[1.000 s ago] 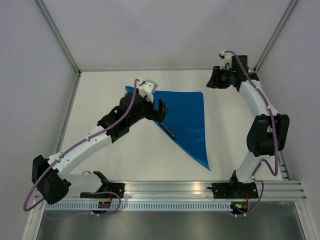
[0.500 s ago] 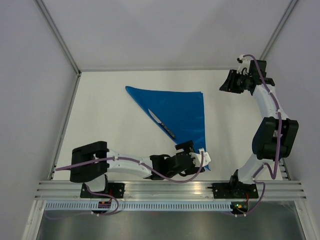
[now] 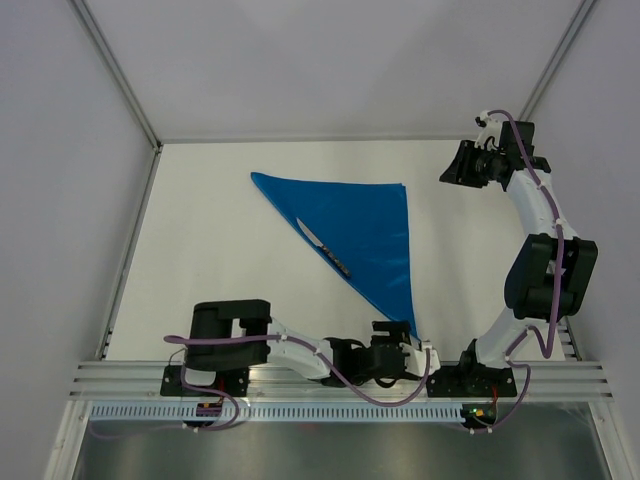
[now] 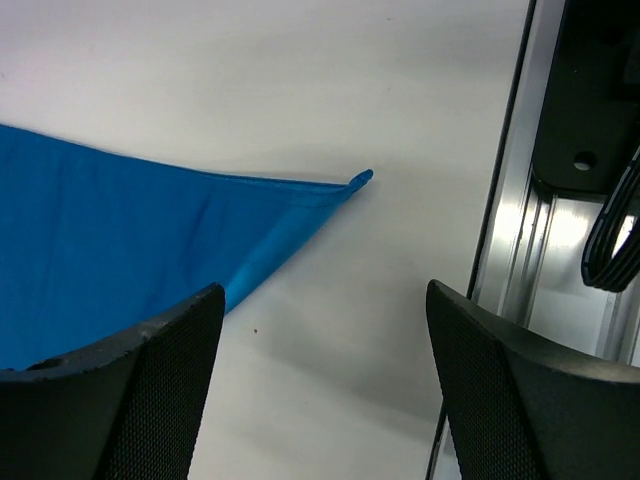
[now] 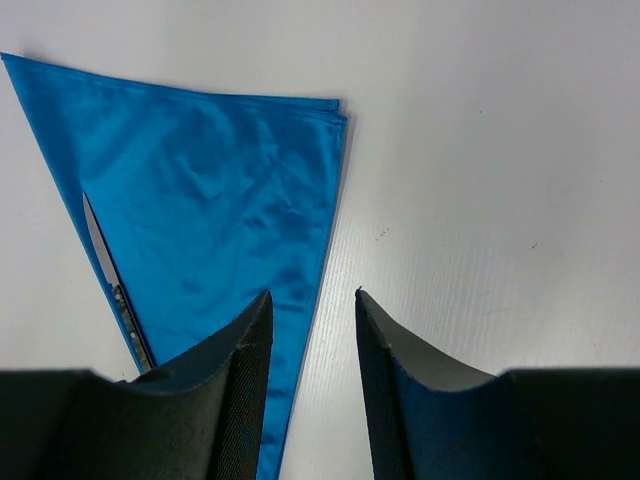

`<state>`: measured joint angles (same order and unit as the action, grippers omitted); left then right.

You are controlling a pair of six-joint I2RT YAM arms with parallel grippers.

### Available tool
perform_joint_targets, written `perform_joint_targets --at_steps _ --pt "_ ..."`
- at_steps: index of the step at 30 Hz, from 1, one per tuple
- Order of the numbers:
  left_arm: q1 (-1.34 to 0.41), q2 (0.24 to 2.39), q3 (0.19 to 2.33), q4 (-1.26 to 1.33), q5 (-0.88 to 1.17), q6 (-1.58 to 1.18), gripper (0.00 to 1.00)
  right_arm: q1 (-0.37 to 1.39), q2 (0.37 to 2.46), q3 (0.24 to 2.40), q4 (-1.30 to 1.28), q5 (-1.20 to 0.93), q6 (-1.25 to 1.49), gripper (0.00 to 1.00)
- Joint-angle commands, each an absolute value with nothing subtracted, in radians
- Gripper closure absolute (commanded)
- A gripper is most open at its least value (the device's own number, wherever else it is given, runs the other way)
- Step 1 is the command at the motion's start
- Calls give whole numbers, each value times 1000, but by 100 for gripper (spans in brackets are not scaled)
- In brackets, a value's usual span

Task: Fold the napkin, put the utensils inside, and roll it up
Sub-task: Fold the napkin

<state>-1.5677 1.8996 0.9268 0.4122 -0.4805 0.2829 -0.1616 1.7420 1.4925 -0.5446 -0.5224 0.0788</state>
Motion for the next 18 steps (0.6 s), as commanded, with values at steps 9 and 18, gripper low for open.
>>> perform_joint_targets --at_steps 9,18 --pt "-1571 2028 985 626 -528 380 29 -166 1695 1470 -515 -534 98 57" --pt "-1571 2065 988 661 -503 388 53 -166 1690 1462 -508 -529 98 58"
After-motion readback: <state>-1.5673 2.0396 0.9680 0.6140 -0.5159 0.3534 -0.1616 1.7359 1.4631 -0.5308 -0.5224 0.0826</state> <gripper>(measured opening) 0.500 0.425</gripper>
